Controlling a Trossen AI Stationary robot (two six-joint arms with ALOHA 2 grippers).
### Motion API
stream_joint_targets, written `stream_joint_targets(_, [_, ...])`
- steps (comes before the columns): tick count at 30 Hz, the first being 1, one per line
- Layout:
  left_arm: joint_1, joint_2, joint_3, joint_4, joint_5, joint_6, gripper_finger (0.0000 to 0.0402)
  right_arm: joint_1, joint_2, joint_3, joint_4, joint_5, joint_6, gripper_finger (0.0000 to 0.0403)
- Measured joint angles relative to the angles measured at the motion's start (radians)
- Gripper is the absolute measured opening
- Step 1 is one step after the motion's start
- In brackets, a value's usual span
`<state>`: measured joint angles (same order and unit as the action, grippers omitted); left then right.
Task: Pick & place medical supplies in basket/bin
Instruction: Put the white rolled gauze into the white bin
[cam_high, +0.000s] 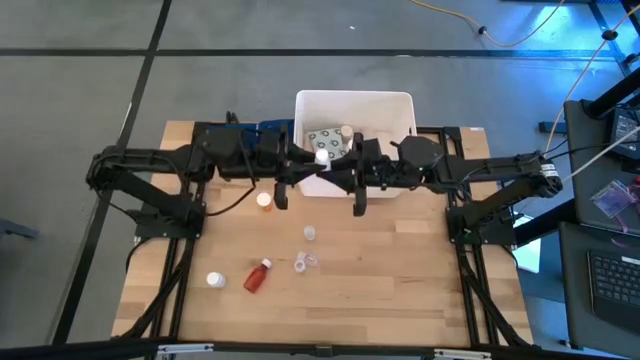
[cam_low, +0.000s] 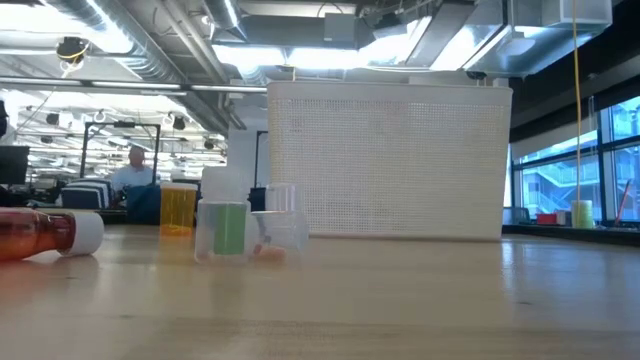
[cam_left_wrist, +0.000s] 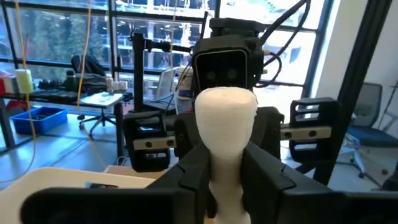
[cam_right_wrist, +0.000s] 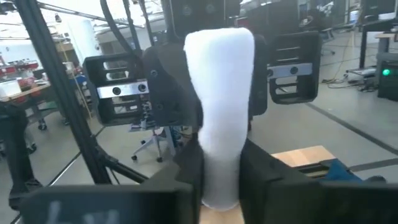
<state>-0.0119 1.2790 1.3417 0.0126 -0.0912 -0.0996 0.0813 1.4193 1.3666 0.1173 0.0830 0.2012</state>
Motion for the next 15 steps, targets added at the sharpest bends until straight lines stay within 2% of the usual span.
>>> stream_joint_targets(2, [0.016,-0.008,0.000,-0.020,0.024,0.007,0.0093,-0.007,0.000,0.000,0.000,-0.001,0.000,0.0038])
stream_joint_targets(4, [0.030,-0.021,0.000,-0.041,0.043,0.012,0.0114,-0.016,0.000,0.000,-0.002,-0.002,0.004,0.0037])
stream_joint_targets(9, [0.051,-0.110,-0.001,-0.108,-0.015,0.099,0.0160,-0.035,-0.002,0.000,-0.015,0.002,0.008,0.0037])
stream_joint_targets(12, [0.051,-0.176,0.000,-0.179,-0.088,0.113,0.0176,-0.054,-0.009,0.000,-0.069,0.098,0.049,0.0037])
stream_joint_targets(15, [0.051,-0.244,0.000,-0.296,-0.170,0.064,0.0179,-0.098,-0.022,0.020,-0.259,0.261,0.139,0.0037])
